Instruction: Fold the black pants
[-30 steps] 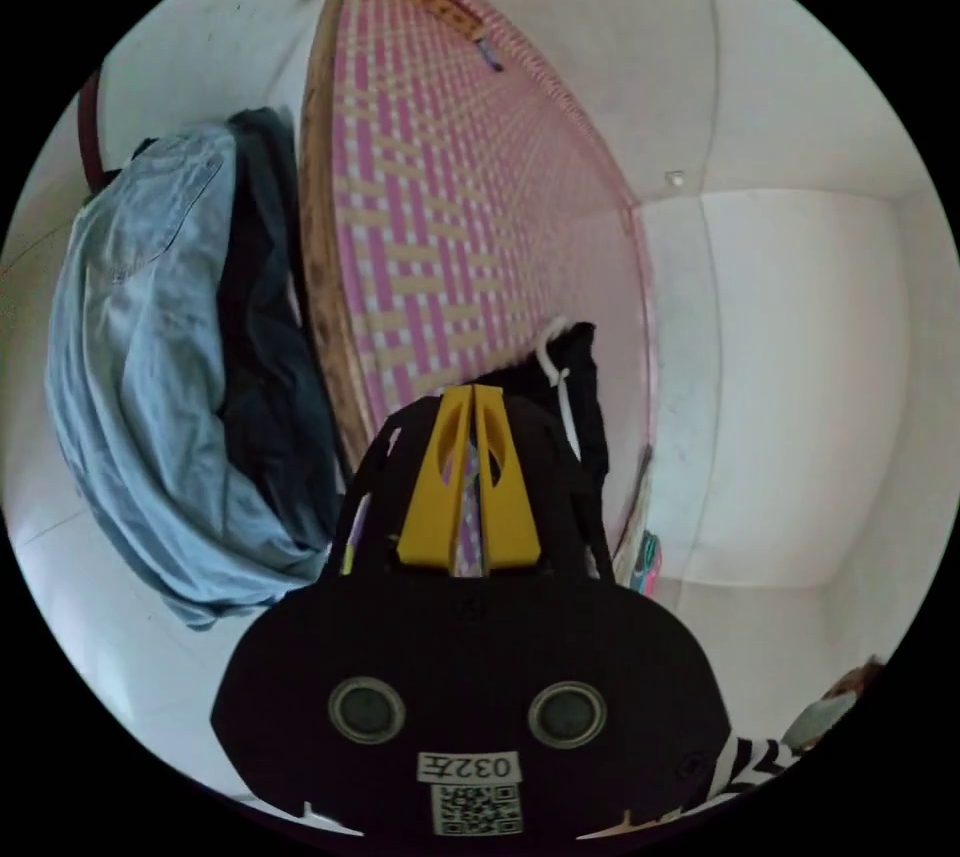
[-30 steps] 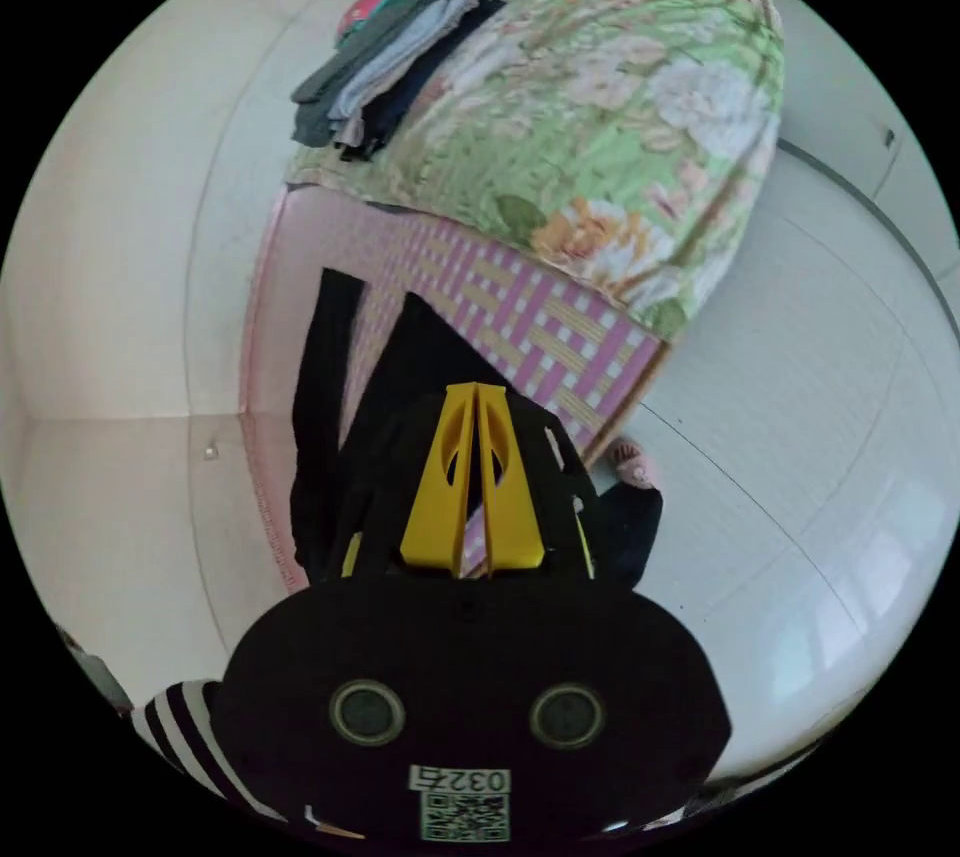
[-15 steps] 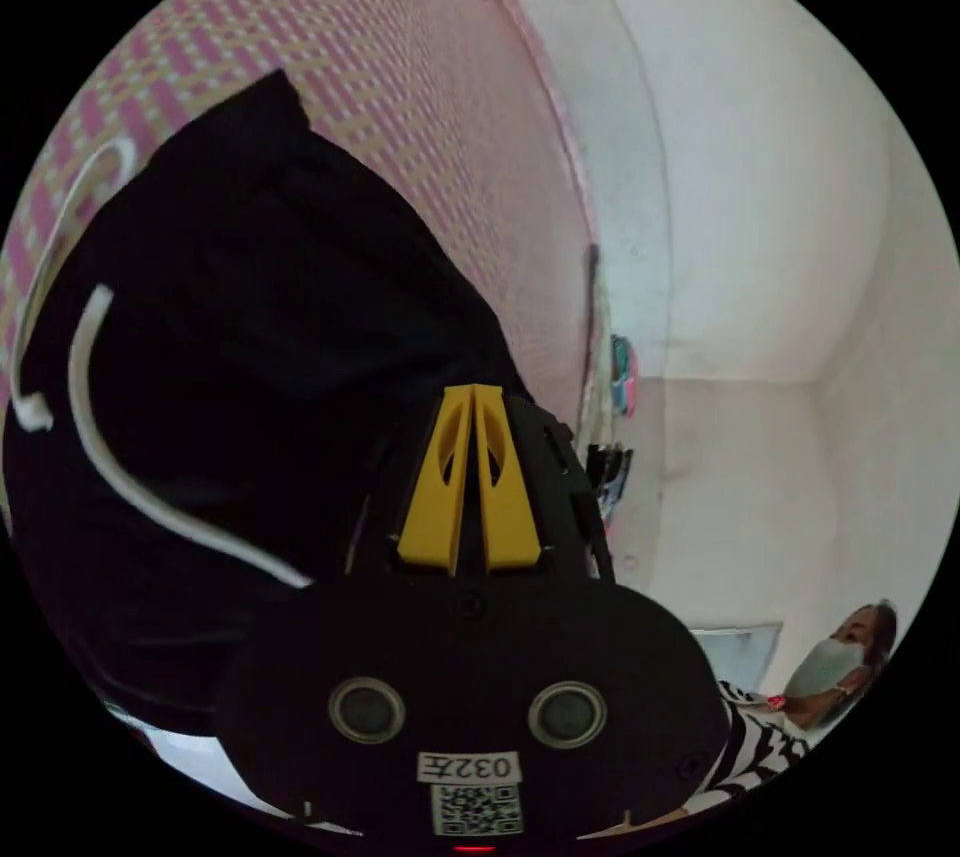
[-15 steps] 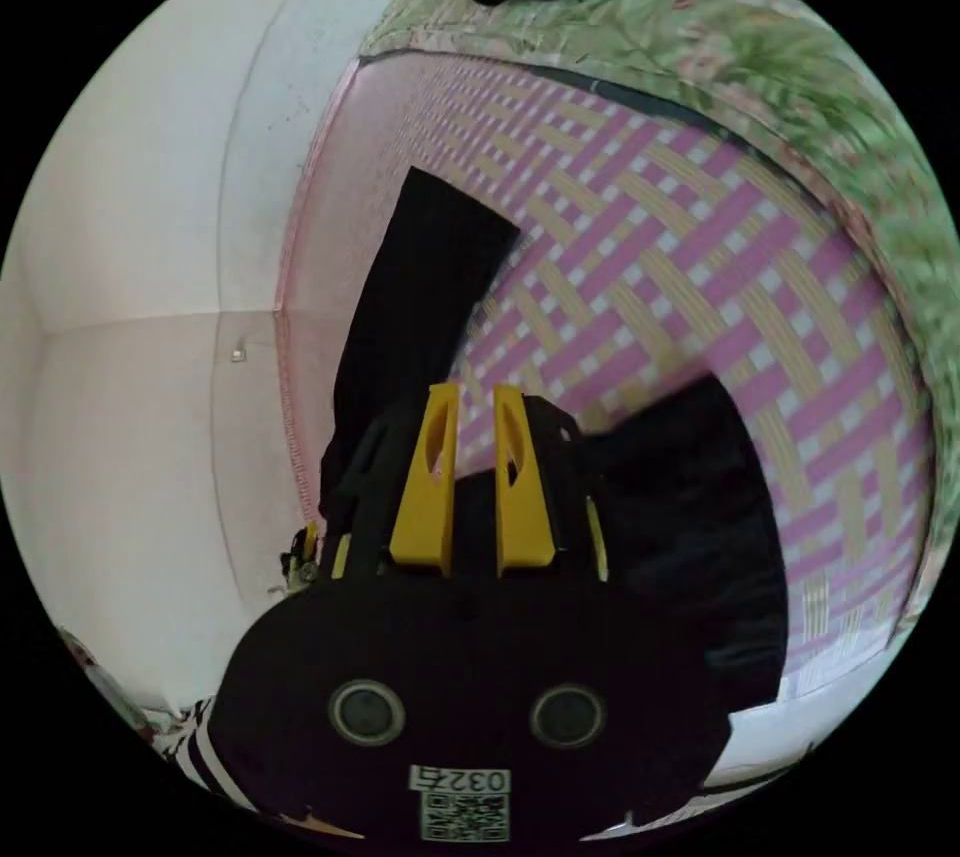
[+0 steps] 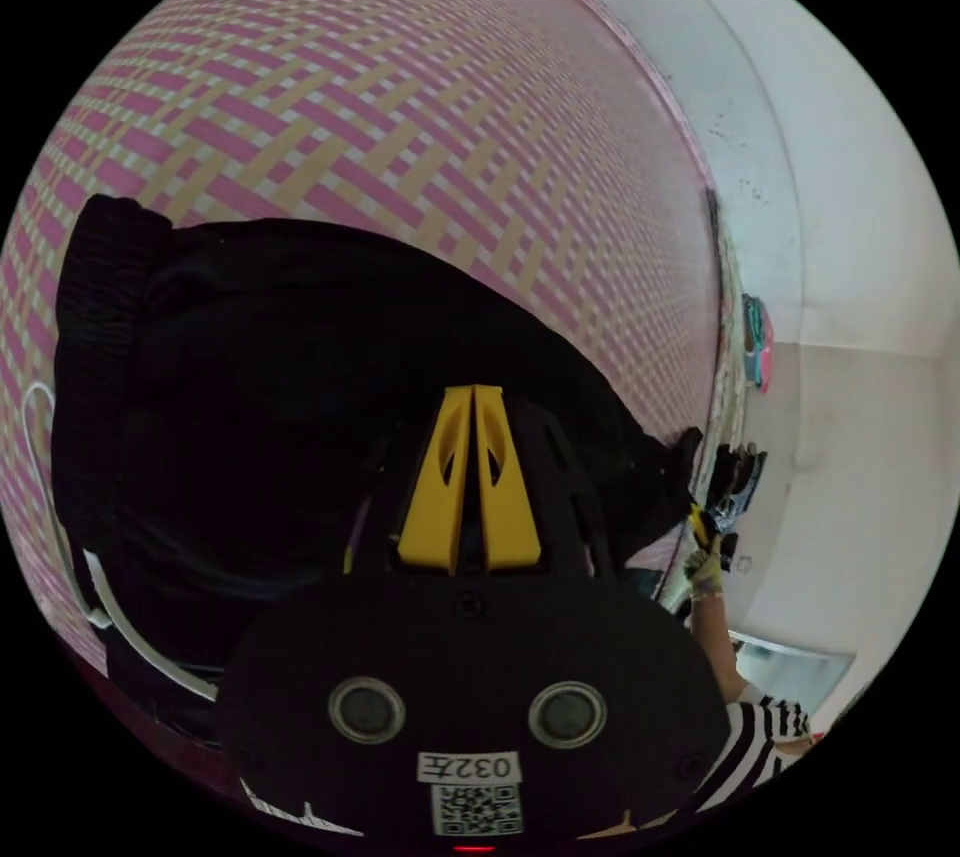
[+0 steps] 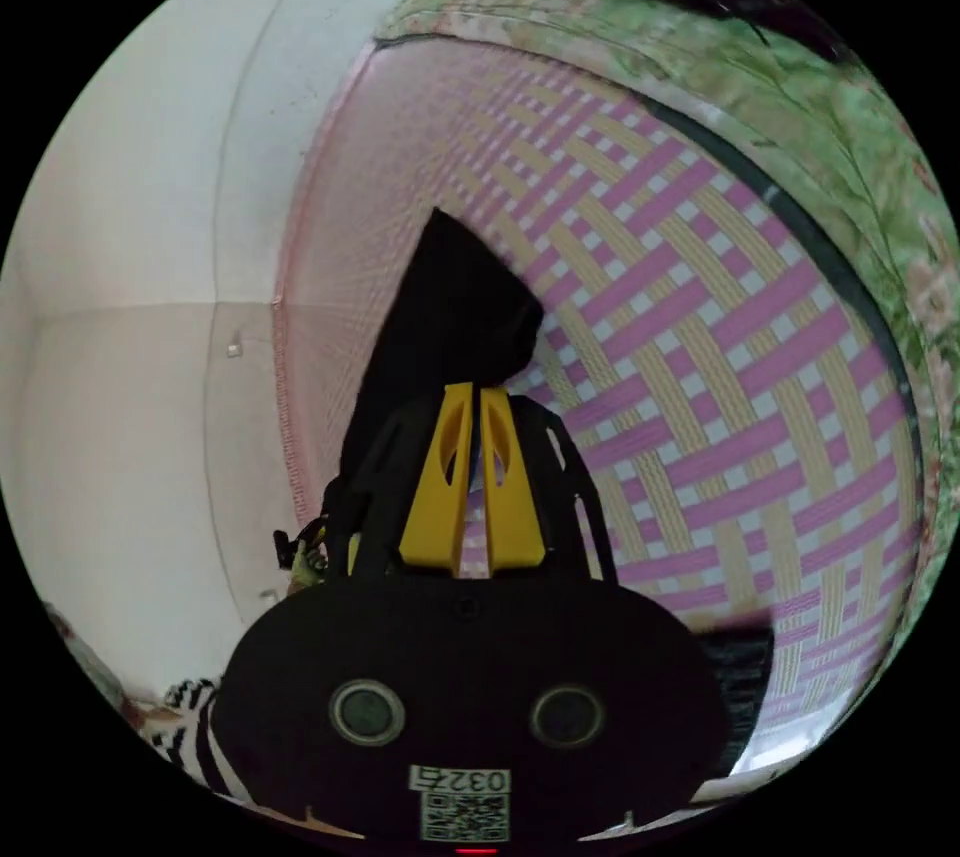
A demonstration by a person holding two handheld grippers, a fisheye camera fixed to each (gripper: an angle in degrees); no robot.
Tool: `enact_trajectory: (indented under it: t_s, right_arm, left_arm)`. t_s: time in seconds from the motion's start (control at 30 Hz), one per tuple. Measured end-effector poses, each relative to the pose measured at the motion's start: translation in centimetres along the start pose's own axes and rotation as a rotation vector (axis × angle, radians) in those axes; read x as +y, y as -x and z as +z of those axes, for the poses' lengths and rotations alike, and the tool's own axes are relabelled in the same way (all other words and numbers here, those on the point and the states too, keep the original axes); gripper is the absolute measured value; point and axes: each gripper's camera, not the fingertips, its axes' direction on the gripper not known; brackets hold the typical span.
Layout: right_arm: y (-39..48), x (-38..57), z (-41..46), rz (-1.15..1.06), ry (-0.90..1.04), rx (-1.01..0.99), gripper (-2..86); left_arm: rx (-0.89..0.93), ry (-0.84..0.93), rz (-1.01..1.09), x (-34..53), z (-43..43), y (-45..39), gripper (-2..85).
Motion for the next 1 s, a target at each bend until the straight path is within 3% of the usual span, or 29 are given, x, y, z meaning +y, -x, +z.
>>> enact_trajectory:
  t_s: [0.2,0.37,0.53,0.77,0.9,1.0]
  right_arm:
    - [3.0,3.5,-5.6,-0.141,-0.134,0.082,-1.0]
    - [-3.3,6.9,-4.9,0.094,-0.062,0.046,-0.9]
    - [-1.1,10.0,-6.7,0.145,-0.333,0.194,-1.0]
    - [7.7,4.3,2.3,-0.186,-0.046,0.321,-1.0]
    - [10.6,1.0,7.1,-0.262,0.044,0.381,-1.0]
    - [11.9,-1.0,11.0,-0.295,0.121,0.543,-1.0]
  left_arm:
    - [0.082,-0.104,-0.083,-0.4,-2.3,1.5,-1.0]
    - [0.299,-0.132,-0.190,-0.1,-2.6,3.8,-0.9]
    - [0.353,-0.151,-0.061,2.5,-6.2,2.5,-0.9]
    - [0.138,-0.144,-0.031,6.6,-9.8,2.8,-0.9]
    - [0.029,-0.134,-0.054,7.3,-10.9,3.8,-0.9]
    - [-0.037,-0.125,-0.058,7.3,-11.4,4.4,-0.9]
